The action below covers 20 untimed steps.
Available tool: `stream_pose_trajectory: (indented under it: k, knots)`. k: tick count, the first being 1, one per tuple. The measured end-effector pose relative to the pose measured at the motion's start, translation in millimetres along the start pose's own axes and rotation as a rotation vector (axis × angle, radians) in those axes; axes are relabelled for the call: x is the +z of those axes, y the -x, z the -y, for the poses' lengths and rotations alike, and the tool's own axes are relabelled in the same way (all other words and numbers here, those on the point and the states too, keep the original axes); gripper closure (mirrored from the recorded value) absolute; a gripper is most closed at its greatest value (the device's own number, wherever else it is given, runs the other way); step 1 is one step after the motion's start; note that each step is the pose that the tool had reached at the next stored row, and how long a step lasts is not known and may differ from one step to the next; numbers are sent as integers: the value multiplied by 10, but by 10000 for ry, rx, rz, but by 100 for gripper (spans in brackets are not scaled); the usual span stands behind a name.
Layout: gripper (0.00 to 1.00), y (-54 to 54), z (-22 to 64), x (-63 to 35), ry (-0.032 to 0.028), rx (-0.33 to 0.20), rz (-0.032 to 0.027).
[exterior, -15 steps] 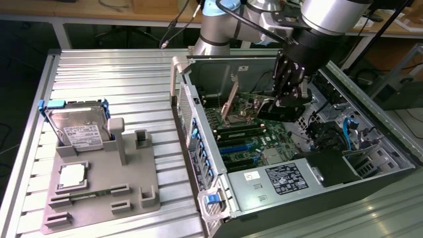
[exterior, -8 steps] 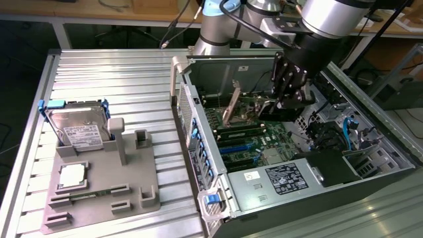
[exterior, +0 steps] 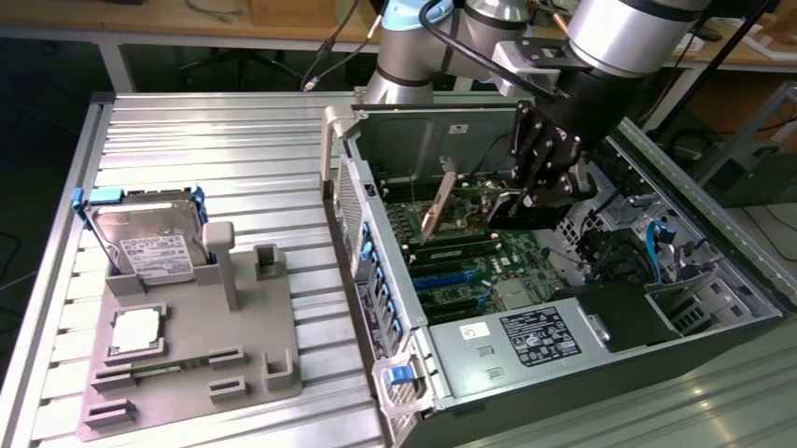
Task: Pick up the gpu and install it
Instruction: 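Insert the gpu into the slot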
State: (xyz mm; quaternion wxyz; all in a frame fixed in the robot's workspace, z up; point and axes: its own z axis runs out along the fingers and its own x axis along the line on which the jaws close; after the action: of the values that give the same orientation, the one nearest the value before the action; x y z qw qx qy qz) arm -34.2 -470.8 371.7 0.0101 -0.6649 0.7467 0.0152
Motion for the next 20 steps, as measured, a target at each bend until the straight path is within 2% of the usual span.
stream_pose_trajectory:
  k: [2,5,7,12,20]
  knots:
    - [73,4,1,7,-1,-3,5]
    - [73,16,-1,30,-4,-55,-18]
    - [73,17,0,47,15,-605,-30]
    - [73,17,1,54,27,-963,-31]
    - [73,17,1,57,30,-1042,-33]
